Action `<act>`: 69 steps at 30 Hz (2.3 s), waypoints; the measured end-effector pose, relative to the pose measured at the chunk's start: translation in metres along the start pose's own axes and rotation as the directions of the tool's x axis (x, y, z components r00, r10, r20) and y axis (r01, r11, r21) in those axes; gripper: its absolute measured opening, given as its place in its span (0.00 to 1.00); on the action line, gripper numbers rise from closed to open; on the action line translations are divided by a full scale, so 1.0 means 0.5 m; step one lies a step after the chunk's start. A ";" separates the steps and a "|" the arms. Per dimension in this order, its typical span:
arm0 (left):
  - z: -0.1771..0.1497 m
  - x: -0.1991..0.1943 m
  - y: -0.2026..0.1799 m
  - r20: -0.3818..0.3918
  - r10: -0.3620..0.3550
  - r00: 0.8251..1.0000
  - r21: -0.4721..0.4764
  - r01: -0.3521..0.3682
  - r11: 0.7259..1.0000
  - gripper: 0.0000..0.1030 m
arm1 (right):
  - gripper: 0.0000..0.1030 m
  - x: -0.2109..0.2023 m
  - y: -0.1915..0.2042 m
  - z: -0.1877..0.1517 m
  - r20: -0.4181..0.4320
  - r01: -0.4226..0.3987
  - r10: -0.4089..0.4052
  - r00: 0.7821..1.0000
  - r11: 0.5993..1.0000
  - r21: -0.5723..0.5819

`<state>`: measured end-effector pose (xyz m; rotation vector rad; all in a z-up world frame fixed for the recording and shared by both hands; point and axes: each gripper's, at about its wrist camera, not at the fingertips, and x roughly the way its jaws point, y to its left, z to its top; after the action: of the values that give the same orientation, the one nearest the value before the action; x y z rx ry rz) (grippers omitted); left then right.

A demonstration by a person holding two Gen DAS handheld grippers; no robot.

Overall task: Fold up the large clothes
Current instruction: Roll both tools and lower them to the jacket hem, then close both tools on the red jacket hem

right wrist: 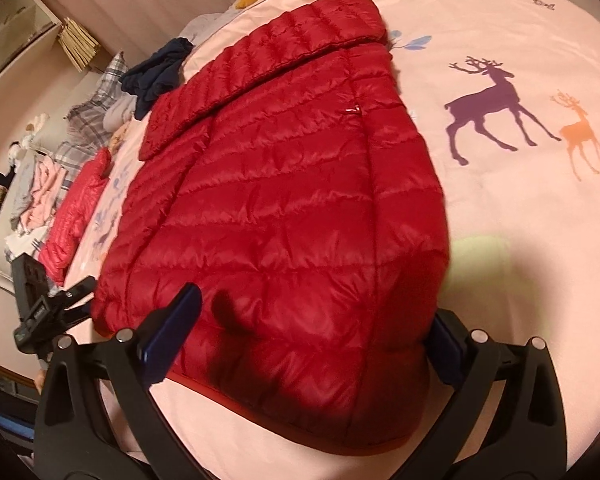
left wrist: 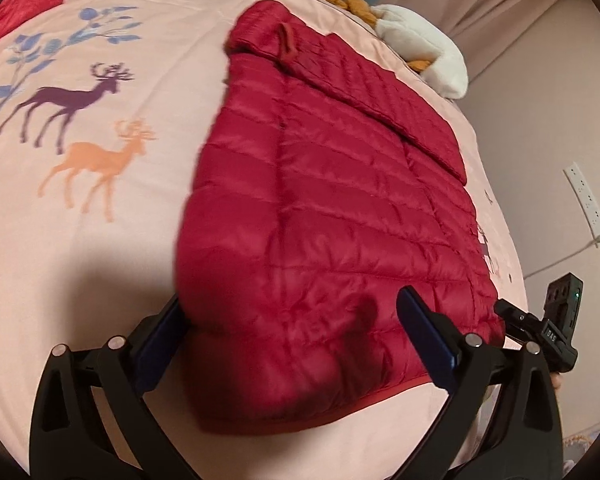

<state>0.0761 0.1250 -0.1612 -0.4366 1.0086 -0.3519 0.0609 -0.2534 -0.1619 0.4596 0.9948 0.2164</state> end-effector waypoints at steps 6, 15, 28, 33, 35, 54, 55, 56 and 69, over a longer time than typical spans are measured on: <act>0.017 0.018 -0.007 -0.010 -0.065 0.998 0.004 0.066 0.998 0.99 | 0.98 0.014 -0.011 0.025 0.006 -0.109 0.109 0.994 0.993 0.042; 0.024 0.031 -0.018 -0.021 -0.205 0.979 -0.020 0.204 0.979 0.99 | 0.98 0.036 -0.008 0.043 0.013 -0.222 0.222 0.975 0.972 0.081; -0.021 -0.001 0.019 -0.011 -0.329 0.944 -0.043 0.328 0.944 0.92 | 0.94 0.001 -0.018 -0.009 -0.049 -0.300 0.303 0.952 0.952 0.066; -0.023 -0.010 0.037 0.016 -0.359 0.933 -0.080 0.360 0.930 0.88 | 0.94 -0.001 -0.022 -0.016 -0.040 -0.305 0.309 0.950 0.950 0.069; -0.017 -0.007 0.042 0.024 -0.354 0.935 -0.096 0.355 0.930 0.84 | 0.93 0.003 -0.022 -0.016 -0.032 -0.303 0.306 0.951 0.950 0.071; 0.022 -0.007 0.004 0.043 -0.214 0.976 -0.051 0.216 0.975 0.23 | 0.26 0.023 -0.029 -0.006 0.036 -0.255 0.253 0.967 0.962 0.097; 0.023 -0.009 -0.001 0.046 -0.208 0.977 -0.040 0.210 0.977 0.21 | 0.23 0.019 -0.025 -0.006 0.045 -0.254 0.251 0.967 0.963 0.087; 0.024 -0.013 -0.007 0.051 -0.201 0.978 -0.026 0.202 0.979 0.21 | 0.22 0.016 -0.024 -0.006 0.051 -0.255 0.251 0.967 0.964 0.081; 0.025 -0.053 -0.083 0.114 -0.137 0.984 0.118 0.123 0.985 0.17 | 0.15 -0.037 0.007 0.003 0.140 -0.300 0.300 0.944 0.954 -0.022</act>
<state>0.0706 0.1045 -0.1151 -0.4196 0.8397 -0.4908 0.0525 -0.2578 -0.1458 0.6179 0.7824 0.4515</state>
